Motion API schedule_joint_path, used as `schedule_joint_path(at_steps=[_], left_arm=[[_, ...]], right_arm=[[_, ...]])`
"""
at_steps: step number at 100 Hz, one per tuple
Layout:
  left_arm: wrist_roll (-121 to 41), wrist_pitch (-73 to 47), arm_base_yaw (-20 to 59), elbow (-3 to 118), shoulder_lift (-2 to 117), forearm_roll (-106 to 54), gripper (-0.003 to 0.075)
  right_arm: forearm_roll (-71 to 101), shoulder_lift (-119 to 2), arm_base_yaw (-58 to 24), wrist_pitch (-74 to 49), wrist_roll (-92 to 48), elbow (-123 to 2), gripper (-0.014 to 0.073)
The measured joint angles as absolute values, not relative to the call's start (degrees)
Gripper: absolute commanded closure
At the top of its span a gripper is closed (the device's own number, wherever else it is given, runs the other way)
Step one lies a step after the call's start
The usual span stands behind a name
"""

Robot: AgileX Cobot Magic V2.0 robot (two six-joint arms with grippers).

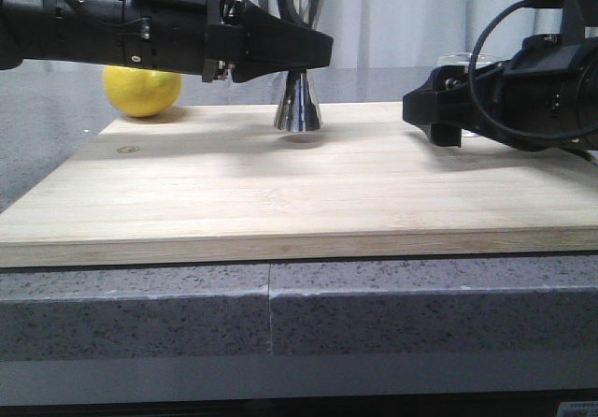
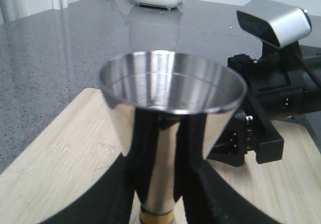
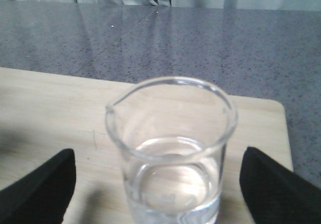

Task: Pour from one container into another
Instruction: 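Reach the right gripper to the glass beaker and grasp it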

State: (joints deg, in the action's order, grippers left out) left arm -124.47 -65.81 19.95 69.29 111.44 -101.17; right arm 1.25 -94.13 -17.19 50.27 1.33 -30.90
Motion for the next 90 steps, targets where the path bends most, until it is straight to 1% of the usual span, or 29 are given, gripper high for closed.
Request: schedule_joint_path(at_steps=[25, 30, 37, 49, 56, 62, 90], left_arm=[[-124.5, -65.8, 19.9, 69.3, 111.4, -101.2, 0.0526], [-124.5, -65.8, 19.9, 69.3, 111.4, -101.2, 0.0526], [-124.5, -65.8, 19.9, 69.3, 111.4, -101.2, 0.0526], [-124.5, -65.8, 19.9, 69.3, 111.4, -101.2, 0.0526], [-124.5, -65.8, 19.9, 69.3, 111.4, -101.2, 0.0526], [-124.5, -65.8, 19.9, 69.3, 111.4, -101.2, 0.0526], [-124.5, -65.8, 19.9, 69.3, 111.4, -101.2, 0.0526]], right_arm=[[1.3, -95.2, -16.5, 50.0, 1.3, -32.7, -0.0003], [1.3, -95.2, -16.4, 50.0, 1.3, -32.8, 0.0010], [1.3, -95.2, -16.2, 50.0, 1.3, -32.8, 0.0076], [1.3, -95.2, -16.2, 49.9, 1.3, -32.8, 0.0244], [1.3, -95.2, -16.2, 49.9, 1.3, -32.8, 0.0301], [1.3, -95.2, -16.2, 49.9, 1.3, -32.8, 0.0316], [0.9, -94.5, -16.2, 48.5, 1.3, -32.8, 0.0316]])
